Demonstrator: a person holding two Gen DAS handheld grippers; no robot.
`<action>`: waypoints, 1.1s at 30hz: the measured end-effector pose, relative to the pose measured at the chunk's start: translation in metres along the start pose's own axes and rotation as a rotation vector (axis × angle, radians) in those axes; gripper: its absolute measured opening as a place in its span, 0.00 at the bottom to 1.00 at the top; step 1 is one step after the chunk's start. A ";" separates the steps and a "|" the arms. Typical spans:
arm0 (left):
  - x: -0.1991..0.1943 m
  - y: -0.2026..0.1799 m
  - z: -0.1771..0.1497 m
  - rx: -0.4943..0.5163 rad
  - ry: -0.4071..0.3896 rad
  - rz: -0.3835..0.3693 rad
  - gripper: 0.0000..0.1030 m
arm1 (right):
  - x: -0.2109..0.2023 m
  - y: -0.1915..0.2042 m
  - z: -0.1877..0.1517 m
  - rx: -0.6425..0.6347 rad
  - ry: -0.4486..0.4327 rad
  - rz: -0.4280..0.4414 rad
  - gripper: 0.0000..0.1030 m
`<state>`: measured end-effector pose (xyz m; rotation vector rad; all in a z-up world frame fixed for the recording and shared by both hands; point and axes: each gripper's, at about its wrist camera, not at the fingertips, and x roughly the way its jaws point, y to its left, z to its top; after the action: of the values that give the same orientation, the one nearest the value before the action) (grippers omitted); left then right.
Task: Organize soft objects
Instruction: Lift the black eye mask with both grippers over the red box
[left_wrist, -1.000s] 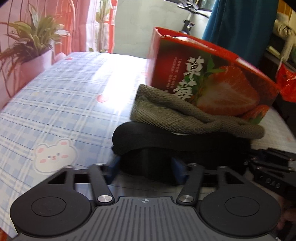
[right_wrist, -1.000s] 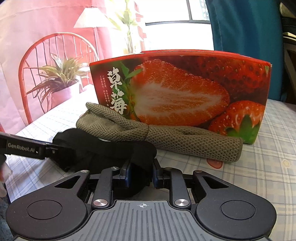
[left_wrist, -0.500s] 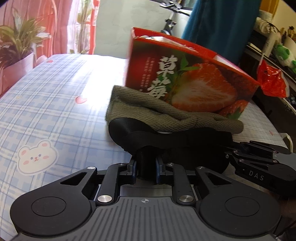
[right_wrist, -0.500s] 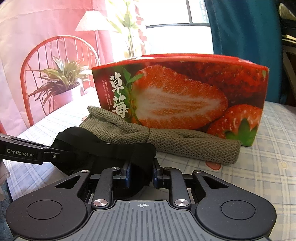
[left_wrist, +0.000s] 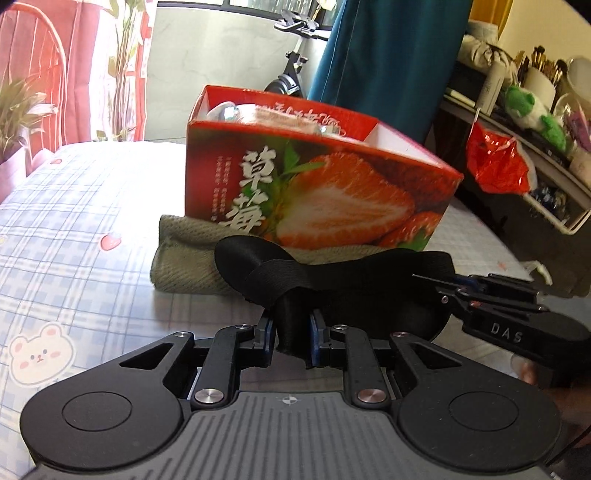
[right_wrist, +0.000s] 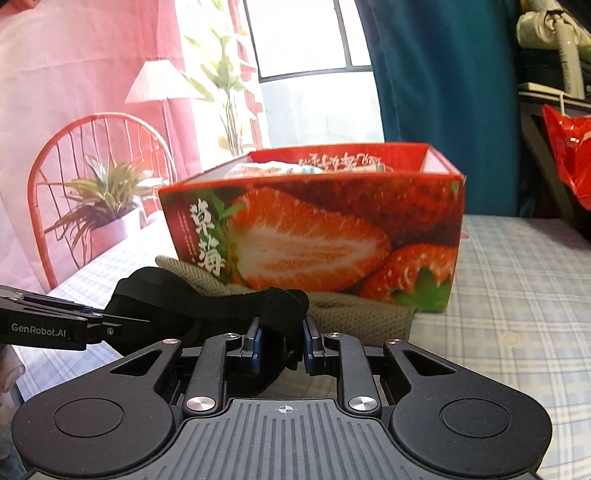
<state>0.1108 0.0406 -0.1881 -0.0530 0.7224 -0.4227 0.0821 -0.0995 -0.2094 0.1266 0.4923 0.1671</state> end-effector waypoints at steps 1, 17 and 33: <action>-0.001 -0.002 0.002 -0.001 -0.004 -0.005 0.19 | -0.001 0.001 0.001 -0.002 -0.006 -0.001 0.18; -0.007 -0.031 0.030 0.049 -0.074 -0.059 0.19 | -0.025 -0.014 0.022 0.035 -0.088 -0.043 0.18; -0.018 -0.044 0.055 0.084 -0.126 -0.091 0.19 | -0.038 -0.024 0.046 0.041 -0.169 -0.052 0.18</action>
<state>0.1193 0.0025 -0.1268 -0.0337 0.5793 -0.5319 0.0739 -0.1336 -0.1554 0.1665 0.3306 0.0942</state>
